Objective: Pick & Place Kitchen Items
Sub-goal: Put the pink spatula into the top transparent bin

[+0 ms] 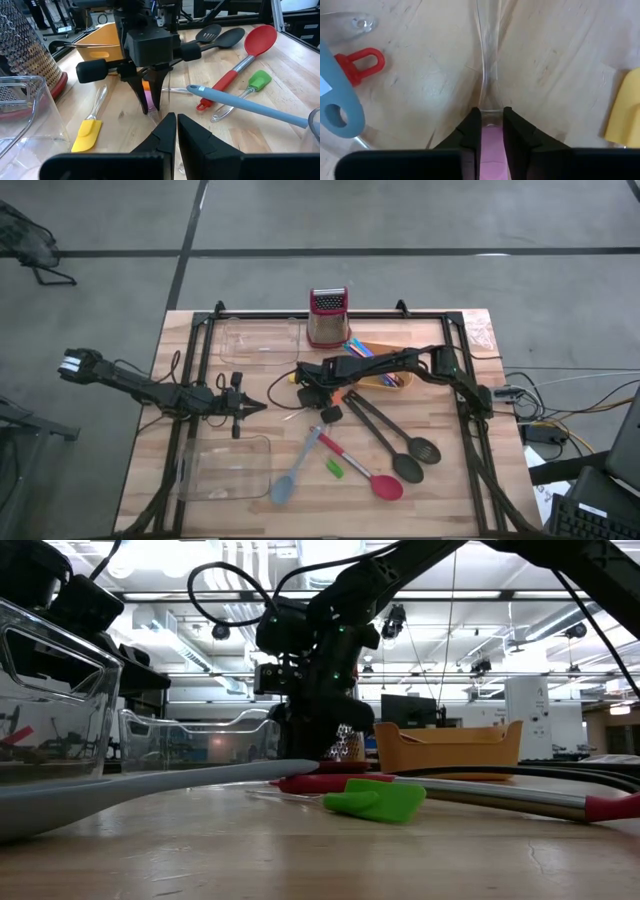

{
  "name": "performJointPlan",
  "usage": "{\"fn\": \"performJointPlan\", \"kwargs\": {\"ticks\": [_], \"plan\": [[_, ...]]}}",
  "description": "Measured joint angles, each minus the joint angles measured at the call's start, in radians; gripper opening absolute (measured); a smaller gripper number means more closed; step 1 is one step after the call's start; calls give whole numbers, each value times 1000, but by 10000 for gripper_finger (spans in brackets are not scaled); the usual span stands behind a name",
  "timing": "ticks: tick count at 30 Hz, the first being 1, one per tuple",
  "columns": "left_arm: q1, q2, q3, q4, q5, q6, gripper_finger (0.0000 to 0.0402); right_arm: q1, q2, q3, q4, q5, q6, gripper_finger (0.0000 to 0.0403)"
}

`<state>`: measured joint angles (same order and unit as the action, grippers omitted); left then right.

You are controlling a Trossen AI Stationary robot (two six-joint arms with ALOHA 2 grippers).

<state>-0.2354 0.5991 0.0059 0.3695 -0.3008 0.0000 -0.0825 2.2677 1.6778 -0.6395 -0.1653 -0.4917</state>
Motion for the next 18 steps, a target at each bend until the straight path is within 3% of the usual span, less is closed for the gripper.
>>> {"fn": "performJointPlan", "kwargs": {"ticks": [6, 12, 18], "plan": [[0, 0, 0, -4, 0, 0, 23, 5, -54, -6, -53, -25, 17, 45], [0, 0, 0, -5, 0, 0, 23, 12, -77, -6, -47, -26, 44, 10], [0, 0, 0, -5, 0, 0, 23, 19, -77, -4, -76, -19, 29, 12]]}}
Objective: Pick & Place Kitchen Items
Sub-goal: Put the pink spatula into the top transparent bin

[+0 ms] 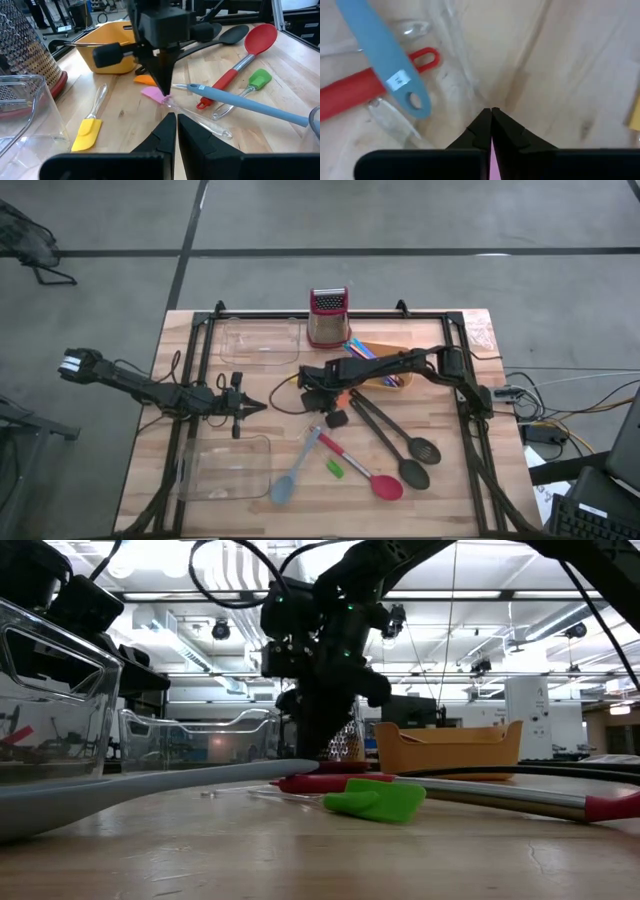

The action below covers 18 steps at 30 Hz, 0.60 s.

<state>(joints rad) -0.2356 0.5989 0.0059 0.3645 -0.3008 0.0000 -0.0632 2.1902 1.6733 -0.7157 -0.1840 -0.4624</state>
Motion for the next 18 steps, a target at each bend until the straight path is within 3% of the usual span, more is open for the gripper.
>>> {"fn": "performJointPlan", "kwargs": {"ticks": [7, 18], "plan": [[0, 0, 0, 0, 0, 0, 23, -3, 0, 2, -115, 147, 32, 55], [0, 0, 0, 0, 0, 0, 23, 4, -1, -2, -115, 157, 30, 223]]}}
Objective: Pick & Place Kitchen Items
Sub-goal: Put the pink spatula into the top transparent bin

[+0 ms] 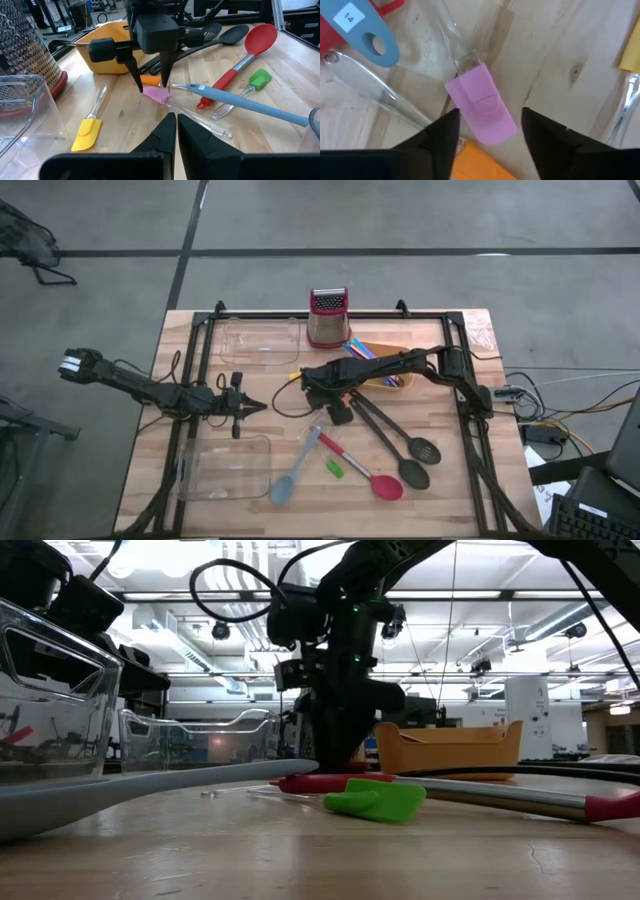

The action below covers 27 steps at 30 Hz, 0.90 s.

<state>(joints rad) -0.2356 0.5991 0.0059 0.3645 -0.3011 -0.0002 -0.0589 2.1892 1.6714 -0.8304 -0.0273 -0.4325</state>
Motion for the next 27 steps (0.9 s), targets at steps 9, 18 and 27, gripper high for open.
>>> {"fn": "performJointPlan", "kwargs": {"ticks": [9, 18, 27], "plan": [[0, 0, 0, 0, 0, 0, 23, 0, 36, -14, 35, -15, -64, 282], [0, 0, 0, 0, 0, 0, 23, 0, 63, -23, 47, -36, -69, 188], [0, 0, 0, -2, 0, 0, 23, 2, 64, -36, 99, -90, -65, 24]]}}
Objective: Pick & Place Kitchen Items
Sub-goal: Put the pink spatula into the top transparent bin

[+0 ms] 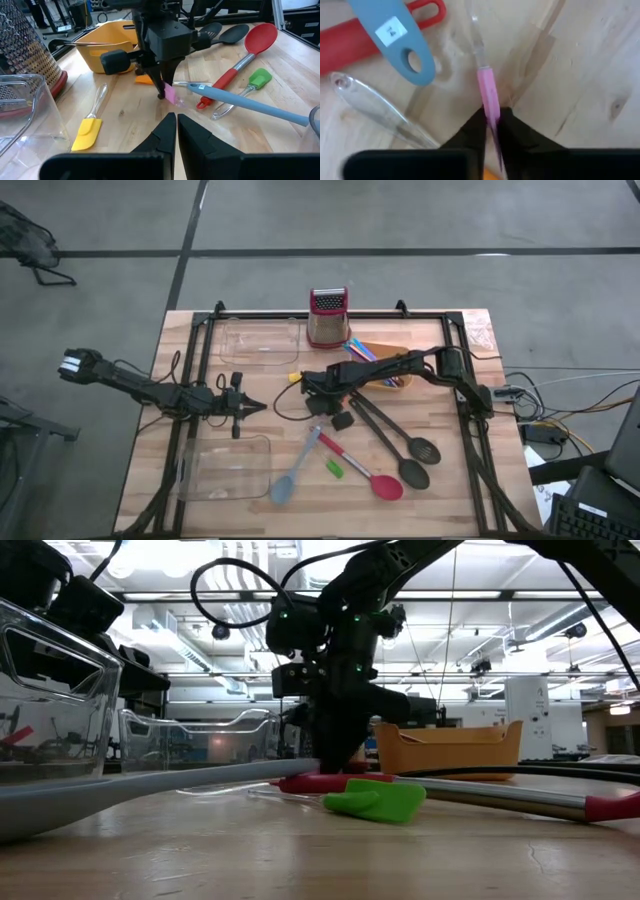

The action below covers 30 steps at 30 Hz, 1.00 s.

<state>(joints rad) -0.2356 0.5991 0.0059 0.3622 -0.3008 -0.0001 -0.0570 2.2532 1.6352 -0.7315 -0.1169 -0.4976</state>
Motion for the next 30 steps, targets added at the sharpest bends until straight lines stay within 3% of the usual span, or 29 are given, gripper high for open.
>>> {"fn": "performJointPlan", "kwargs": {"ticks": [17, 26, 30], "plan": [[0, 0, 0, -6, 0, 0, 23, -3, -141, 9, -21, 27, 150, 18], [0, 0, 0, -8, 0, 0, 23, -18, -166, 25, -10, 268, 234, 18], [0, 0, 0, -8, 0, 0, 23, -41, -166, 48, 21, 306, 296, 18]]}}
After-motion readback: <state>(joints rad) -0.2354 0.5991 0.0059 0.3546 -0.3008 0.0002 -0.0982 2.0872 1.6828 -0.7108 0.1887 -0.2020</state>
